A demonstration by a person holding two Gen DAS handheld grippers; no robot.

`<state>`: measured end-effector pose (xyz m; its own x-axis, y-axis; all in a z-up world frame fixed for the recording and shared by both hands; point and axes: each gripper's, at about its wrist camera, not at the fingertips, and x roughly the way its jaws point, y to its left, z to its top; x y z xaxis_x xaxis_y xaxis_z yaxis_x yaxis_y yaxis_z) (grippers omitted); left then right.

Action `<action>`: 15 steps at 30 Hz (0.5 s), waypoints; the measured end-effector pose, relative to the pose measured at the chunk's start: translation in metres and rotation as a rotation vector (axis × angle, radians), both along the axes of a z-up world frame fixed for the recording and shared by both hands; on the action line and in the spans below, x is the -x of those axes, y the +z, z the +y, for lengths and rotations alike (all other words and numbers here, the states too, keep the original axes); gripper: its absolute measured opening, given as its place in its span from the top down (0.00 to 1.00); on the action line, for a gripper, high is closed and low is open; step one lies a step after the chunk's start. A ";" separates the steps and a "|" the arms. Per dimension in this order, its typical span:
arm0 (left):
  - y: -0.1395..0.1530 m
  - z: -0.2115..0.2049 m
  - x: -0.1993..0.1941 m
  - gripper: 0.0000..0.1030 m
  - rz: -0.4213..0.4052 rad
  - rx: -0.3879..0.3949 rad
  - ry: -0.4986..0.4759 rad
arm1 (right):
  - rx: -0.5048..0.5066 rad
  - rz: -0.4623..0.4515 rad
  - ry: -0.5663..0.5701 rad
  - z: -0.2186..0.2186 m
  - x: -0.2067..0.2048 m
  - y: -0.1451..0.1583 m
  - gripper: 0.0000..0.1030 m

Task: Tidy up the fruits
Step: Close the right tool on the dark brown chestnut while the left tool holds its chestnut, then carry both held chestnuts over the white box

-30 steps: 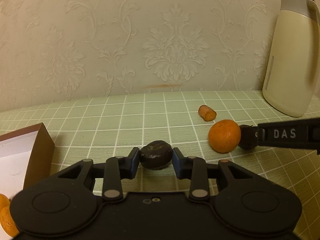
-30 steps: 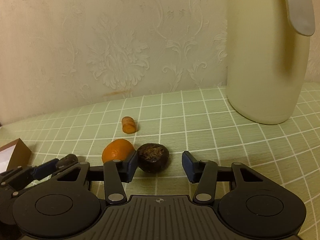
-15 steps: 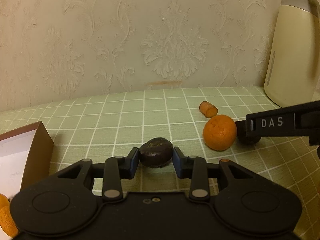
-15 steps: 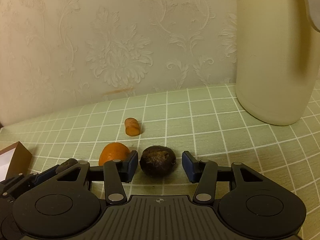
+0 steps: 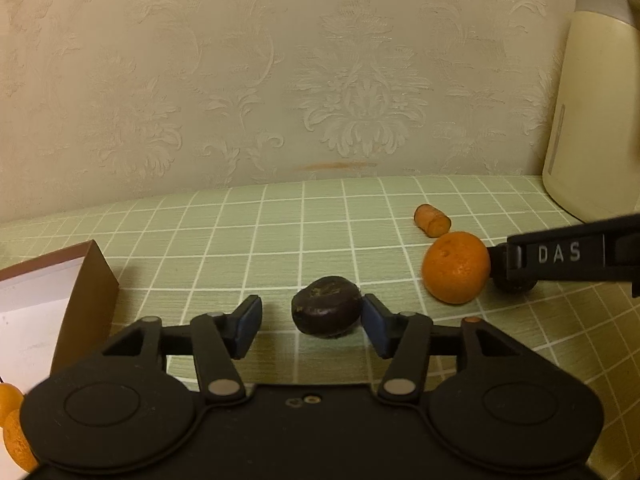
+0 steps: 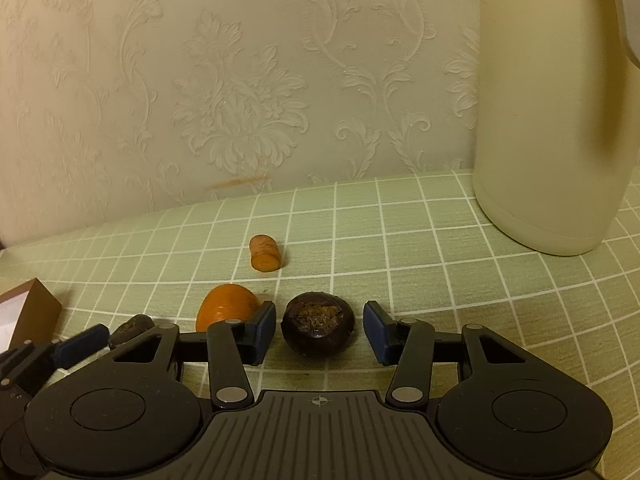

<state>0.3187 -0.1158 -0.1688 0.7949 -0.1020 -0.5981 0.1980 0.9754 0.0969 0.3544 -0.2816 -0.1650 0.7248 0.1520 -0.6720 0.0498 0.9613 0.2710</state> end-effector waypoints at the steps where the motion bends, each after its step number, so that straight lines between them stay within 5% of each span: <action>1: 0.000 0.001 0.000 0.57 0.002 0.009 -0.006 | 0.005 0.001 0.000 0.001 0.000 0.000 0.53; 4: 0.000 -0.001 0.001 0.72 0.001 0.027 -0.032 | 0.009 -0.003 0.002 0.002 0.002 0.001 0.62; 15: 0.001 0.000 0.007 0.75 -0.002 0.040 -0.029 | 0.026 -0.041 -0.006 -0.001 0.020 0.009 0.62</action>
